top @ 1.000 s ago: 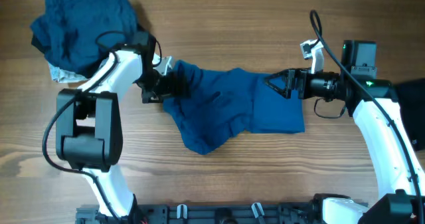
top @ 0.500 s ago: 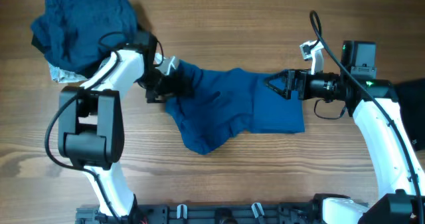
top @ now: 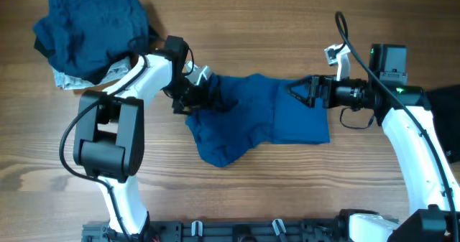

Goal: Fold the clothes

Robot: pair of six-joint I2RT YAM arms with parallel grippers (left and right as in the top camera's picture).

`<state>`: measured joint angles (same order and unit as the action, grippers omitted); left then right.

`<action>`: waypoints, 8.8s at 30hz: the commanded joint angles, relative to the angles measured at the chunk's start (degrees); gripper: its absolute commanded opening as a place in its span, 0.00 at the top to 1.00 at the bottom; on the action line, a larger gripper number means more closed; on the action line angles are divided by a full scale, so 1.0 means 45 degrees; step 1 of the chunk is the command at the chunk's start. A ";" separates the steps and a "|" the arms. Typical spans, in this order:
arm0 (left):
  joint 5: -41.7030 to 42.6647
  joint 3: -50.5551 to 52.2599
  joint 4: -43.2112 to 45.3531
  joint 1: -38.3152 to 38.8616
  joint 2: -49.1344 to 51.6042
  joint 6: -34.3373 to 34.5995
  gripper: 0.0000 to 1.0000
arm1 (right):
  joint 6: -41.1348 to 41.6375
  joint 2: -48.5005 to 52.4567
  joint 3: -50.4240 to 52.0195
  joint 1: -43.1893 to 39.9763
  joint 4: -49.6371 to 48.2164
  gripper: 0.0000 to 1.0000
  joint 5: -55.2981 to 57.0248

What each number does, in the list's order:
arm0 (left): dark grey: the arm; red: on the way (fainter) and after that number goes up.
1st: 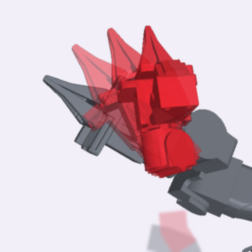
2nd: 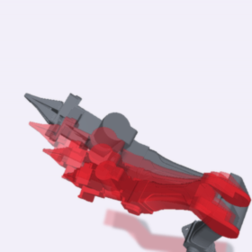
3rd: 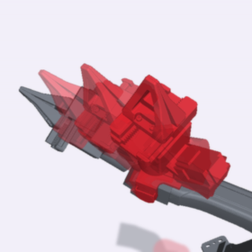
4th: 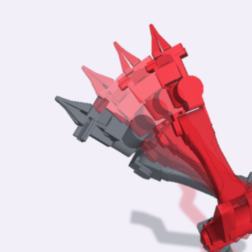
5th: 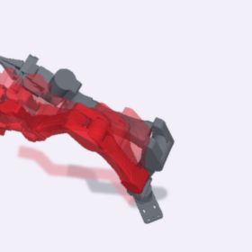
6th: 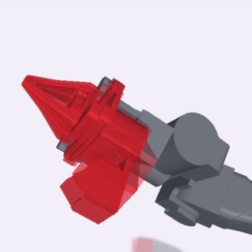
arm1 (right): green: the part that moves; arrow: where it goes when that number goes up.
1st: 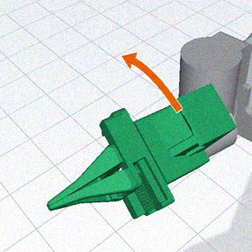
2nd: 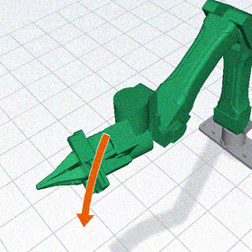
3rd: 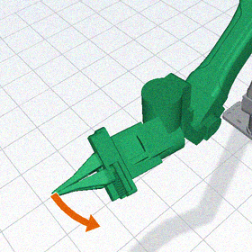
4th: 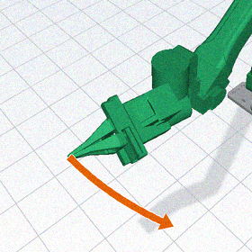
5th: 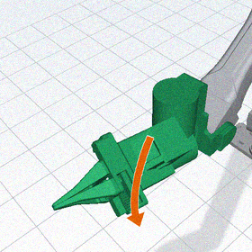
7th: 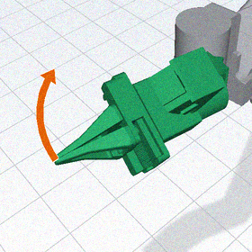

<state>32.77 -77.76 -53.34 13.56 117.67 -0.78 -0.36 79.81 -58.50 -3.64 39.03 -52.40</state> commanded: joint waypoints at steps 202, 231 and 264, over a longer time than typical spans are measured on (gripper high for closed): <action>-0.4765 -0.4609 -0.3517 0.1962 0.0782 0.6552 0.05 | 0.3585 0.3235 -0.1899 0.5693 0.2288 0.30 0.9413; -0.4770 -0.4614 -0.4153 0.0233 0.0782 0.6212 0.01 | 0.1481 0.4454 -0.1928 0.6975 0.1617 0.94 1.0540; -0.4770 -0.4614 -0.4347 0.0233 0.0782 0.6212 0.00 | 0.5105 0.4847 -0.3755 0.8670 0.4600 0.51 0.9612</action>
<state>10.81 -98.83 -72.42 14.59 121.25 28.12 20.21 100.95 -75.07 35.20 57.36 -14.87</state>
